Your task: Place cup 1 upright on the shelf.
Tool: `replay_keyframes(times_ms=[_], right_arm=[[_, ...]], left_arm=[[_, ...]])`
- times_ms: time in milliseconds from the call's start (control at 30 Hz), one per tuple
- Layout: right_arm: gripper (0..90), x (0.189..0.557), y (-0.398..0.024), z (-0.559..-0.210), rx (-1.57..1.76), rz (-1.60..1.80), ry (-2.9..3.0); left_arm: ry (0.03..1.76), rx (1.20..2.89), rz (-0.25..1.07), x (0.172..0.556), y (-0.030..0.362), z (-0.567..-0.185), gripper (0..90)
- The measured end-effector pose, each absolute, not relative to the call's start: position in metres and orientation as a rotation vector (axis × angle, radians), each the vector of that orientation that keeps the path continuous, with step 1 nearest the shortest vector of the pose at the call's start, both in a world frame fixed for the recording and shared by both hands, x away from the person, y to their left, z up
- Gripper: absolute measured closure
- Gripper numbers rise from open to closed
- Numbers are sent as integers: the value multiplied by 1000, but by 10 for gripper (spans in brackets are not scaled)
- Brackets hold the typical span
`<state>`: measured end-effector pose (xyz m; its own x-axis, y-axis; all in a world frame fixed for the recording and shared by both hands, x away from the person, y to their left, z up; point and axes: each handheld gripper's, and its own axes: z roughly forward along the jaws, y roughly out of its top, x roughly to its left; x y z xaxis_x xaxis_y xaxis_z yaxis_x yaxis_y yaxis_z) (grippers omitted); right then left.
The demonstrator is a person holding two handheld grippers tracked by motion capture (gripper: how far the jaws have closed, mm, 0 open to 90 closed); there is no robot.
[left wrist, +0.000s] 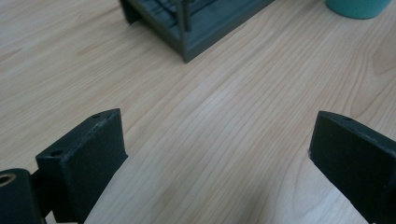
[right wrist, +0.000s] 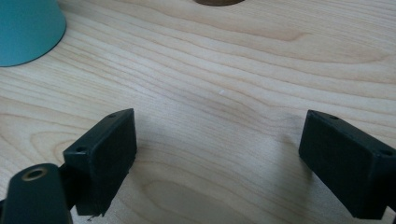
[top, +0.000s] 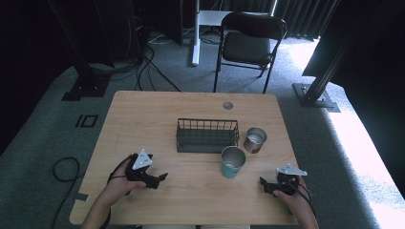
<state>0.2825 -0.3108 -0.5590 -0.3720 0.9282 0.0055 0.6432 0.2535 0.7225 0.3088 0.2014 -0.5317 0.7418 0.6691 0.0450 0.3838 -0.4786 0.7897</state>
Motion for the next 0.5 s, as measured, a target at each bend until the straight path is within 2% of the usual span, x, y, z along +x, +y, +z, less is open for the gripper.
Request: replay_keyframes(times_ms=[500], right_arm=[[109,282,-311,-559,1430,905,2107]], left_arm=[[709,2100,424,312,177,-527,43]])
